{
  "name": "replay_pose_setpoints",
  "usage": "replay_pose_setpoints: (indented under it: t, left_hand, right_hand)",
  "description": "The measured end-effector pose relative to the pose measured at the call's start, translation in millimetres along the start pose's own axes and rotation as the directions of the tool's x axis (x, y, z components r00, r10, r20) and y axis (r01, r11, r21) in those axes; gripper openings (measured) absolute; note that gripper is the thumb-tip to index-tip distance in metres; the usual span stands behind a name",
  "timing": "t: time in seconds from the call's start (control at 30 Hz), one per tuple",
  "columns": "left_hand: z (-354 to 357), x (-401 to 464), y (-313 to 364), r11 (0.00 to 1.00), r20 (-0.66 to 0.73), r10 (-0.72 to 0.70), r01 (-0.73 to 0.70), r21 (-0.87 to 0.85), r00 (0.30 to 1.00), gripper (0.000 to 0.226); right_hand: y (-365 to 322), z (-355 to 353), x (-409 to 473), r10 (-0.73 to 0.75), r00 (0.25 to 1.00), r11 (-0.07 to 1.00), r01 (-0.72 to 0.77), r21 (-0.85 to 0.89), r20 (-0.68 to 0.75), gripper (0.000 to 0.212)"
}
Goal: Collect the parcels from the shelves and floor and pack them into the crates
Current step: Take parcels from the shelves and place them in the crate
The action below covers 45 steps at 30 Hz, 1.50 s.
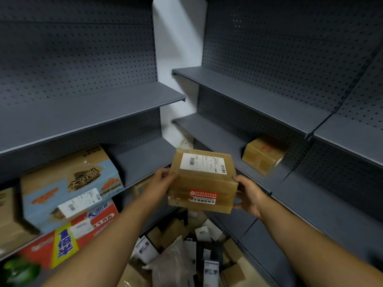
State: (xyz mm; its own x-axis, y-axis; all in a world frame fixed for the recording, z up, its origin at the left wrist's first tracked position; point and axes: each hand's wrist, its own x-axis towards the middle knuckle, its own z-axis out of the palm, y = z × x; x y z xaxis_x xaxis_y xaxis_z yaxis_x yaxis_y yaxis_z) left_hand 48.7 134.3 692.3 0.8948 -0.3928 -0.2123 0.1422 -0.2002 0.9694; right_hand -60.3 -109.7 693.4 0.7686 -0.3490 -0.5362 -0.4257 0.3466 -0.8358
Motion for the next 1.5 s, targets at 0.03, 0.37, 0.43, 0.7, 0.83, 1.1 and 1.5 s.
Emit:
replay_pose_setpoints:
  t: [0.03, 0.37, 0.43, 0.7, 0.83, 1.1, 1.5]
  left_hand:
    - [7, -12, 0, 1.000, -0.040, -0.007, 0.007, -0.001, 0.999, 0.013]
    - [15, -123, -39, 0.995, -0.238, -0.090, 0.076, -0.066, 0.967, 0.046]
    - [6, -141, -50, 0.994, -0.293, -0.104, 0.094, -0.046, 0.950, 0.047]
    - [-47, -222, -95, 0.984, -0.512, -0.178, 0.168, -0.066, 0.840, 0.046]
    - [-83, -281, -128, 0.968, -0.593, -0.249, 0.199, -0.149, 0.765, 0.046]
    - [-163, -433, -194, 0.939, -0.711, -0.342, 0.252, -0.234, 0.614, 0.052]
    - [-267, -693, -268, 0.918, -0.798, -0.379, 0.300, -0.260, 0.468, 0.061]
  right_hand:
    - [4, -4, -6, -0.014, 1.000, 1.000, 0.014, -0.006, 0.009, 0.027]
    - [55, 1, -48, -0.023, 0.994, 0.984, 0.041, -0.173, 0.104, 0.016]
    - [63, 15, -56, -0.035, 0.990, 0.970, 0.066, -0.236, 0.135, 0.021]
    - [114, 94, -74, -0.044, 0.963, 0.882, 0.162, -0.442, 0.265, 0.033]
    - [155, 144, -95, -0.005, 0.933, 0.826, 0.207, -0.525, 0.360, 0.038]
    - [252, 255, -191, 0.085, 0.829, 0.775, 0.293, -0.559, 0.552, 0.036]
    - [405, 397, -397, 0.170, 0.748, 0.712, 0.356, -0.605, 0.641, 0.049]
